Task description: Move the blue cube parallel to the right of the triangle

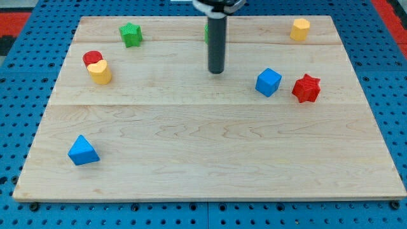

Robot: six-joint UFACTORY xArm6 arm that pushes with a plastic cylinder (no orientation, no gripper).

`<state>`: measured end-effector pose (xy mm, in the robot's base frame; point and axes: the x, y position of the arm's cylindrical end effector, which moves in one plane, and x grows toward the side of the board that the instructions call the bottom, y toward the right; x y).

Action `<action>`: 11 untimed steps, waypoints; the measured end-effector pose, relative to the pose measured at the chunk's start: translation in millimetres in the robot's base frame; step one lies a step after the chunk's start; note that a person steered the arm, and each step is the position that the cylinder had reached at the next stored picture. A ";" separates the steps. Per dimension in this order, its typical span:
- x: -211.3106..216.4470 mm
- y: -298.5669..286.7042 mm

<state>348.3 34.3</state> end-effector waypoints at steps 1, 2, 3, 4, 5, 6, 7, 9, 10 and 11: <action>-3.2 24.1; -8.3 62.6; -9.8 67.8; -9.9 72.4; -21.8 92.4; -39.9 96.2; -45.8 110.7; -45.8 132.4; -45.8 132.4; -45.8 133.0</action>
<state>302.5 167.3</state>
